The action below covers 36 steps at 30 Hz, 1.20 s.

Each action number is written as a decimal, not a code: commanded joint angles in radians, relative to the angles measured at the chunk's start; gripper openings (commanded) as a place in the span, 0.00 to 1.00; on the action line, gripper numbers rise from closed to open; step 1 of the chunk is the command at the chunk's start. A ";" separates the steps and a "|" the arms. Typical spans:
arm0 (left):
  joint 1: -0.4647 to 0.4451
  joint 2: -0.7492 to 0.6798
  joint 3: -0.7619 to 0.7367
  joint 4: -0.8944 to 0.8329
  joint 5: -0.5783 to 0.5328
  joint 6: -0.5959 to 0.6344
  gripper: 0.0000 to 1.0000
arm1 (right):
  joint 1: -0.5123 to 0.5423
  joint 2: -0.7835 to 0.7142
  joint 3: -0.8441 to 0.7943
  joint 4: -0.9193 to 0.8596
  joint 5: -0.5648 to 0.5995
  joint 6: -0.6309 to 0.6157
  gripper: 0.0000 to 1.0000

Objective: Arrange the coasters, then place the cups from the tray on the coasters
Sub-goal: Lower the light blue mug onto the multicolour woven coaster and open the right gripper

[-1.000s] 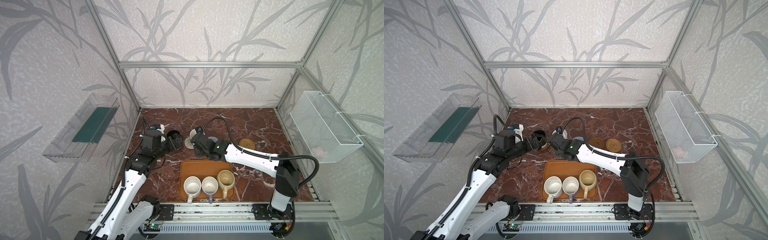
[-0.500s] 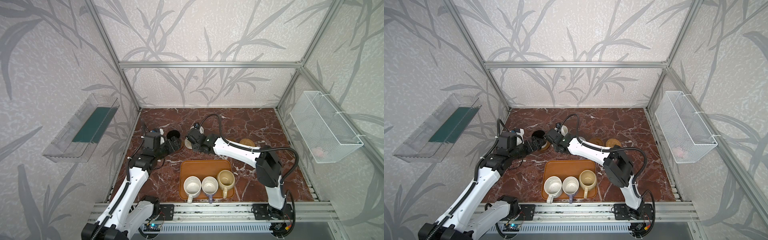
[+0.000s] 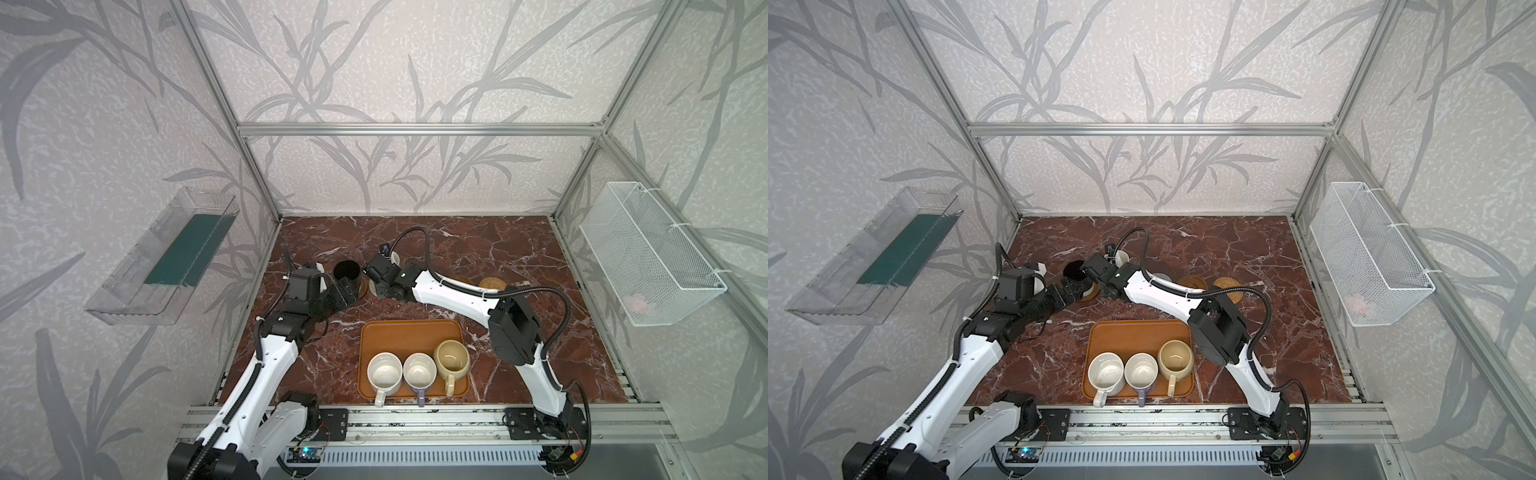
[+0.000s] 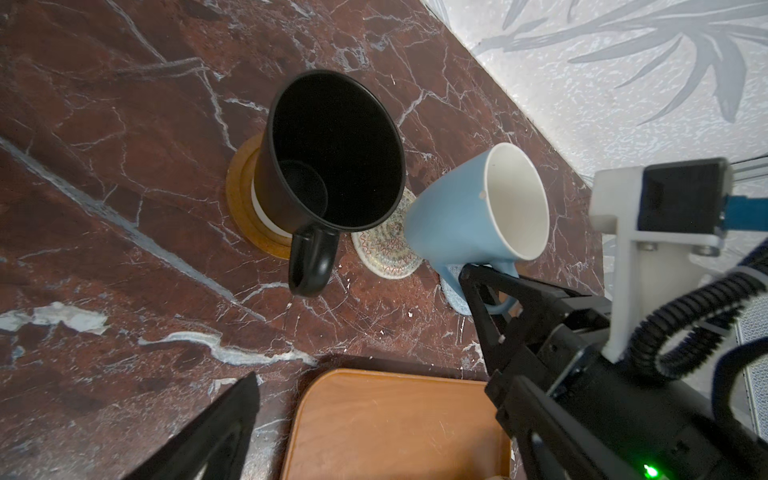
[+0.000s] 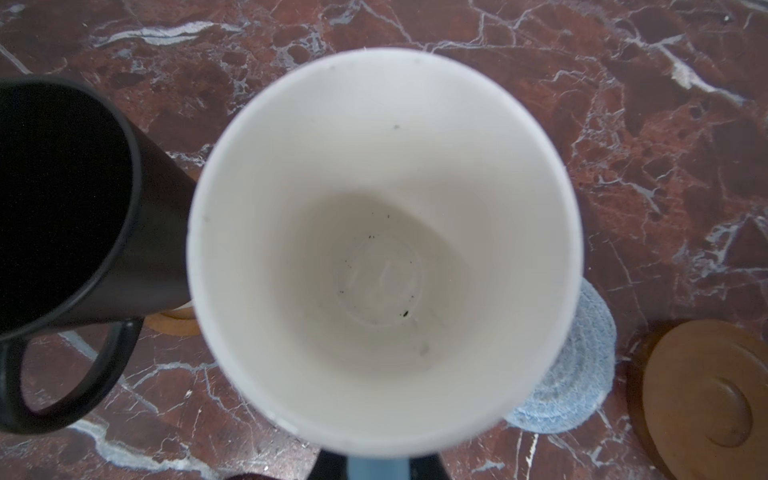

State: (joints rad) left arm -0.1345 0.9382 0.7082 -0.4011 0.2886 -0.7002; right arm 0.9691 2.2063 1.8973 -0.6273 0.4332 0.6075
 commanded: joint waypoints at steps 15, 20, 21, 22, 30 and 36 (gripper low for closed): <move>0.010 -0.007 -0.041 0.054 -0.020 0.001 0.94 | -0.007 0.072 0.096 -0.004 -0.004 -0.014 0.00; 0.009 -0.007 -0.044 0.066 -0.017 -0.002 0.94 | -0.008 0.061 0.091 -0.010 -0.002 -0.021 0.00; 0.010 -0.006 -0.046 0.065 -0.017 -0.002 0.94 | -0.007 0.057 0.088 -0.007 -0.003 -0.020 0.00; 0.010 -0.003 -0.047 0.066 -0.015 -0.004 0.94 | -0.007 0.053 0.082 0.000 -0.004 -0.020 0.00; 0.010 -0.010 -0.042 0.051 -0.021 0.010 0.94 | -0.009 0.063 0.021 0.011 -0.047 0.008 0.00; 0.011 -0.013 -0.042 0.054 -0.021 0.005 0.94 | -0.009 0.030 -0.036 0.011 -0.074 0.062 0.01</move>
State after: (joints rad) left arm -0.1287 0.9382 0.6701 -0.3500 0.2817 -0.6998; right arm 0.9630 2.2669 1.8957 -0.5991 0.3878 0.6308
